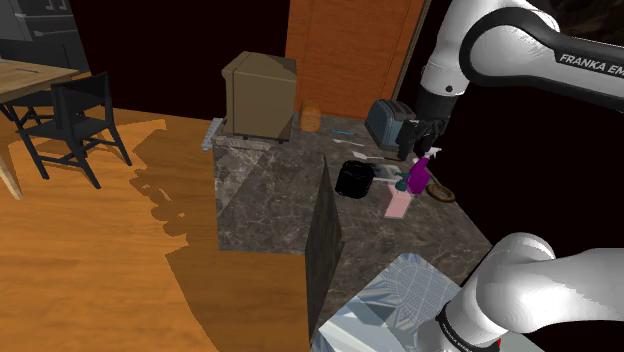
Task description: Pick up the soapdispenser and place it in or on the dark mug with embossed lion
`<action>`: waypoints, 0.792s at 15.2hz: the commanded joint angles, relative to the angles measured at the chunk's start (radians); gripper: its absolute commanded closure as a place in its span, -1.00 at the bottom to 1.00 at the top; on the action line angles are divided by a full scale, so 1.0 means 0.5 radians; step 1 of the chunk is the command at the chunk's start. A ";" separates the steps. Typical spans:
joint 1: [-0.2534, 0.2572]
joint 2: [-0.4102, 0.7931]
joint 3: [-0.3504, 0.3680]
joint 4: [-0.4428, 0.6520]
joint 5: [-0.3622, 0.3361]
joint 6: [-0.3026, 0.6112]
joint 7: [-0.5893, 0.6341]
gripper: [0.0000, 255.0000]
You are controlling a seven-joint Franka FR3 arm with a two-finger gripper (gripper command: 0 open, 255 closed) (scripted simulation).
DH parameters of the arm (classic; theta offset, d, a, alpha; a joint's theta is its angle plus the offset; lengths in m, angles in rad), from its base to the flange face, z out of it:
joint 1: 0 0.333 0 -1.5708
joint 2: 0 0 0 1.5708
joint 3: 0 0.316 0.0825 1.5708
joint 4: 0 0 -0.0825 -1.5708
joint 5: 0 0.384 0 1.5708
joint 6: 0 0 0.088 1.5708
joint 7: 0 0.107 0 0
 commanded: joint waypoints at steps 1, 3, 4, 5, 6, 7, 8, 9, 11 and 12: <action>0.000 0.000 0.000 0.000 0.000 0.000 0.000 -1.00; -0.038 0.040 -0.059 -0.056 -0.041 0.103 -0.017 -1.00; -0.057 0.064 -0.088 -0.081 -0.061 0.155 -0.026 -1.00; -0.076 0.090 -0.118 -0.103 -0.081 0.208 -0.034 -1.00; -0.095 0.117 -0.148 -0.124 -0.101 0.260 -0.041 -1.00; -0.114 0.147 -0.178 -0.142 -0.120 0.313 -0.049 -1.00; -0.134 0.180 -0.208 -0.159 -0.138 0.366 -0.057 -1.00; -0.153 0.214 -0.239 -0.173 -0.156 0.420 -0.065 -1.00; -0.190 0.289 -0.300 -0.195 -0.189 0.526 -0.080 -1.00; -0.208 0.329 -0.330 -0.203 -0.204 0.579 -0.087 -1.00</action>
